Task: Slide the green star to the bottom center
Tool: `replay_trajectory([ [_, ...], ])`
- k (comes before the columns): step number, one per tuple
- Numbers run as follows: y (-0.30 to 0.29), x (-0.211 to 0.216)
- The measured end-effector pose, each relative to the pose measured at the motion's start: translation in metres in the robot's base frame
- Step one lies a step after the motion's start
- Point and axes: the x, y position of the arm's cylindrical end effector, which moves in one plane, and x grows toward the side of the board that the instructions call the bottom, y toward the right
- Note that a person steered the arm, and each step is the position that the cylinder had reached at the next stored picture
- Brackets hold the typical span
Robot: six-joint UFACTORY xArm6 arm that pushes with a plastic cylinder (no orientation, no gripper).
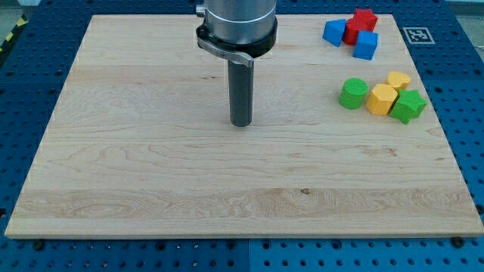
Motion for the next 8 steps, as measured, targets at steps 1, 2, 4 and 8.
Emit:
replay_trajectory([
  [1,0.0,0.0],
  [2,0.0,-0.019],
  [4,0.094,-0.119],
  [8,0.252,-0.115],
])
